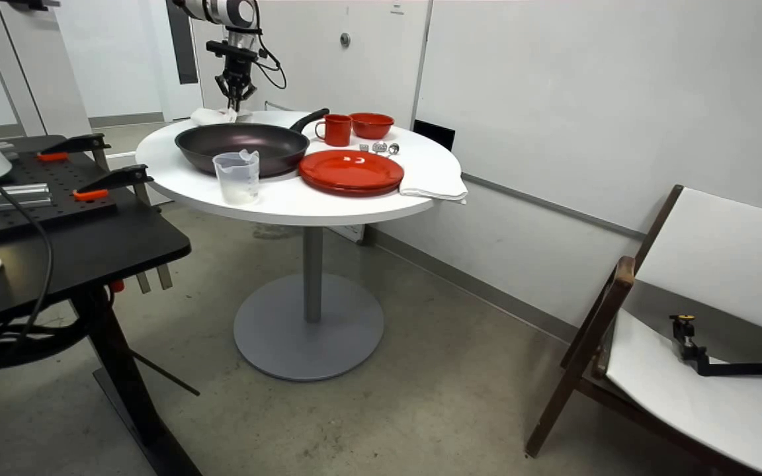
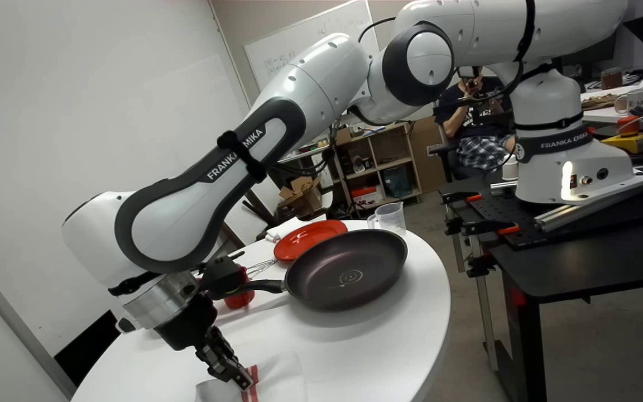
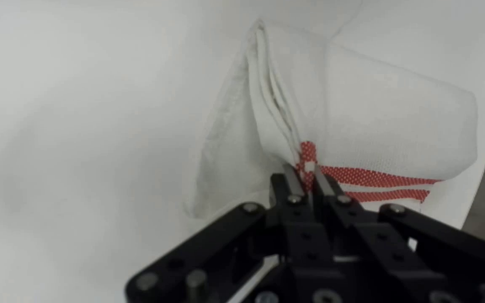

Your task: Use the towel to wipe the table top

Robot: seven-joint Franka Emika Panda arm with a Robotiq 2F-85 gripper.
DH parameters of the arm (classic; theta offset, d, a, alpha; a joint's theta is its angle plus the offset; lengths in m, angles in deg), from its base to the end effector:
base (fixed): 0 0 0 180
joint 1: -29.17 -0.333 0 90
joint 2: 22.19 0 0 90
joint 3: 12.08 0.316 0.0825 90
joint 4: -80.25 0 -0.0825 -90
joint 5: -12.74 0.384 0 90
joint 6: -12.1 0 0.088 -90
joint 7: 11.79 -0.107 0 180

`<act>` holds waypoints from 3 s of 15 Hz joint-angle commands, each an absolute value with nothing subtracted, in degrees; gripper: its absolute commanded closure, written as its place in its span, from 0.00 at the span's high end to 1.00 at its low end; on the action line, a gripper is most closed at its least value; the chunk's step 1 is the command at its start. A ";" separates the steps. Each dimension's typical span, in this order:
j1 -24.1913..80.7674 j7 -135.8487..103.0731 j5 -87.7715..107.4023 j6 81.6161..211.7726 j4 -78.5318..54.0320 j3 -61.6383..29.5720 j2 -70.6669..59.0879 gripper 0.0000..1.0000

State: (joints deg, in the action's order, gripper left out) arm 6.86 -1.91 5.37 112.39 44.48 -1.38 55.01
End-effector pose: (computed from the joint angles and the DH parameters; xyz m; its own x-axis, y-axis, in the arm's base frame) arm 0.6939 0.3475 0.1299 0.7687 0.6090 -0.1954 0.6025 -0.7920 -0.0982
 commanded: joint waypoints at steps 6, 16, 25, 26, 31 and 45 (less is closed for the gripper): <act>7.88 -16.78 1.93 131.17 46.69 -8.29 60.09 0.02; 6.74 -32.86 -1.49 137.81 45.49 -17.10 59.77 0.02; 6.30 -33.40 5.21 125.16 44.66 -10.16 56.83 0.02; 6.35 -33.38 5.86 124.22 44.74 -9.46 56.68 0.02; 7.09 -32.04 8.47 116.77 44.11 -6.12 55.35 0.02; 7.55 -32.94 7.84 114.40 45.16 -5.39 55.36 0.02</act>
